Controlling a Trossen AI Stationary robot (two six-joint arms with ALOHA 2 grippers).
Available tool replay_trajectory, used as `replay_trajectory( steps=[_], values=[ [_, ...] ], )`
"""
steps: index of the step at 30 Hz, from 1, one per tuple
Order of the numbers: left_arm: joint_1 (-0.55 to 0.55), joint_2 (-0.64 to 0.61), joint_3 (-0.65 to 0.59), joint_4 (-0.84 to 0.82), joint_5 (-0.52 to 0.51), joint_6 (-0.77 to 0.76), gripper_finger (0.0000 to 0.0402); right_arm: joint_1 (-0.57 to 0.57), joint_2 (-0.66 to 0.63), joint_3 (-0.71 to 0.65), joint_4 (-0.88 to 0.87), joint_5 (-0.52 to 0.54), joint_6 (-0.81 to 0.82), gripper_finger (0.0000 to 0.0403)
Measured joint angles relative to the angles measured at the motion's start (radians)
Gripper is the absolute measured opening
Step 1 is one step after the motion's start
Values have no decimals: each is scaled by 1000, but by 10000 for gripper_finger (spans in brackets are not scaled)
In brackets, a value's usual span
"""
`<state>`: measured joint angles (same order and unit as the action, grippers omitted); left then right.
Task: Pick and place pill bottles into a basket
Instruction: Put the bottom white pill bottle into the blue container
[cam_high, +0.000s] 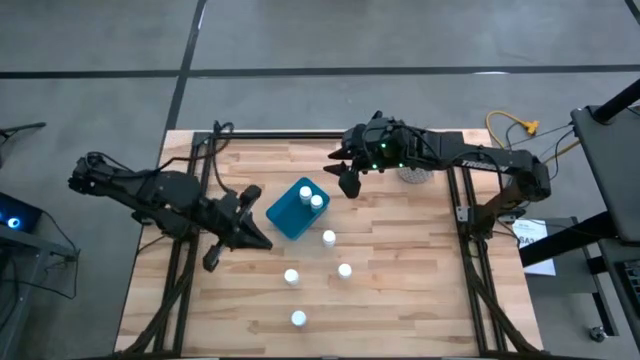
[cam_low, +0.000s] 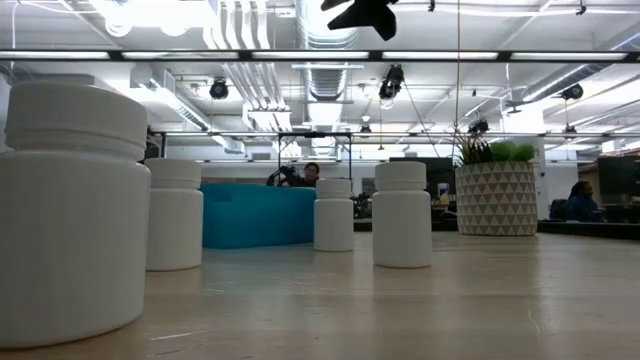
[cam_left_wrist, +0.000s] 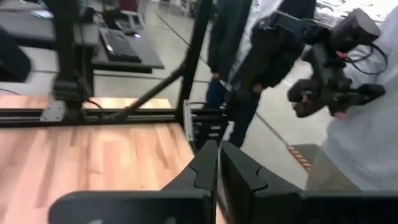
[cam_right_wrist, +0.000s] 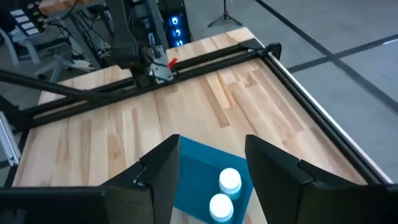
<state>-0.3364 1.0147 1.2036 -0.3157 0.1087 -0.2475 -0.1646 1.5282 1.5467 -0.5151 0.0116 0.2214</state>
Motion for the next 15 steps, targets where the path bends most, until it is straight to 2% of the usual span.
replay_trajectory(
  steps=[3, 11, 15],
  values=[
    [-1, 12, 1, -2, 24, -8, 30, 0, -2, 0, 5, 6, 0, 173],
    [0, 53, -1, -74, 42, -62, 161, 0, -6, 0, 1, 14, 0, 172],
    [-8, 92, 11, -105, 74, -61, 207, 0, -6, 0, -5, 14, 0, 173]
  ],
)
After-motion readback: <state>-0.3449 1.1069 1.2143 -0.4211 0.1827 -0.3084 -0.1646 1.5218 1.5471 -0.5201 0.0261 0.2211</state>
